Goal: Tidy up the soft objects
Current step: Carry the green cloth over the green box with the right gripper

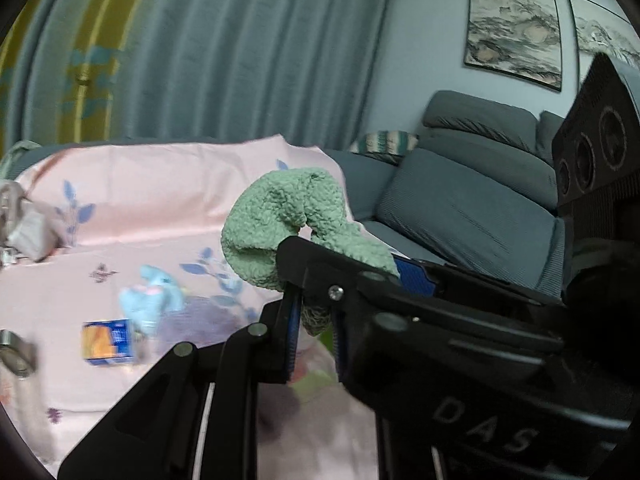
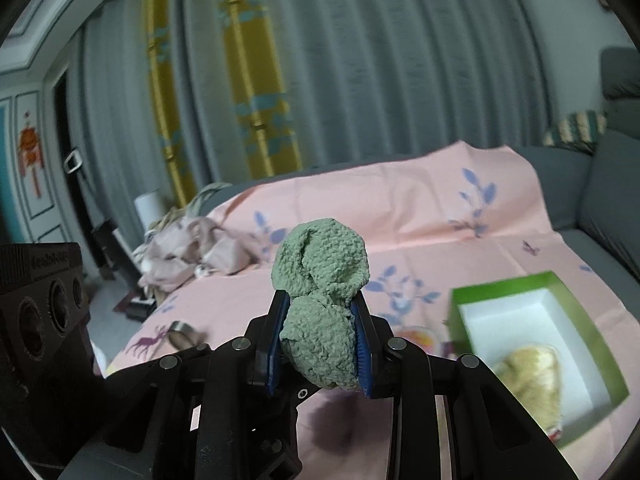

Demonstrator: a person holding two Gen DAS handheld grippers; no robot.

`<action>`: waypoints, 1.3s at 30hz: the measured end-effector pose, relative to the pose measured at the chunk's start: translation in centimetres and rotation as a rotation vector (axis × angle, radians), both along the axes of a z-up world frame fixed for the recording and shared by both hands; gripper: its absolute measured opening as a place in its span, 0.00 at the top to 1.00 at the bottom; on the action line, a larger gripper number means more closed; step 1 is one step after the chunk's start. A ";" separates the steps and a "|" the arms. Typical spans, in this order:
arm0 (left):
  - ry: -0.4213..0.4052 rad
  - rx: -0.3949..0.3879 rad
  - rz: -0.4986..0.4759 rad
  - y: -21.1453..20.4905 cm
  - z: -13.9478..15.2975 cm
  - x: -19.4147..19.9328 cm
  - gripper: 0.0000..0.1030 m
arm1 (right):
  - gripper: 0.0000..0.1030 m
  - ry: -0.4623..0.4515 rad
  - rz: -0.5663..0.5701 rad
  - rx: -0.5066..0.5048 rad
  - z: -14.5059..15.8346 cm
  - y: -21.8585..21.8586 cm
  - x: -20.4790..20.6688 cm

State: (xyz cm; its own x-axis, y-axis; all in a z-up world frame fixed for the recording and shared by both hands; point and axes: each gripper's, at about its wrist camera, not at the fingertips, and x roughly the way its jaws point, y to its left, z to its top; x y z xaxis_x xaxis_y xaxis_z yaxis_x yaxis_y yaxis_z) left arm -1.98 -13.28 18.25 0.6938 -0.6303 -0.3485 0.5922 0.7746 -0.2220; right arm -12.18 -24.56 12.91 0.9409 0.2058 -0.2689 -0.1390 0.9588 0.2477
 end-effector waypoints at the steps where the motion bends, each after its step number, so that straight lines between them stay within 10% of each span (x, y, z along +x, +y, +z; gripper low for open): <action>1: 0.006 0.005 -0.011 -0.6 -0.1 0.2 0.90 | 0.69 0.004 -0.007 0.016 -0.2 -0.7 0.0; 39: 0.286 0.140 -0.231 -18.5 -5.7 5.2 0.90 | 0.69 0.212 -0.319 0.466 -10.4 -20.8 1.4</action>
State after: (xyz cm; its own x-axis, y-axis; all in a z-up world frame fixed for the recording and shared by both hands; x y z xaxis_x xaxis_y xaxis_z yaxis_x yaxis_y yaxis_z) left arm 3.22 -31.78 12.52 0.4019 -0.6909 -0.6009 0.6838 0.6629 -0.3049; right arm -10.79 -45.33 2.55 0.9114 0.0635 -0.4066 0.2360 0.7287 0.6428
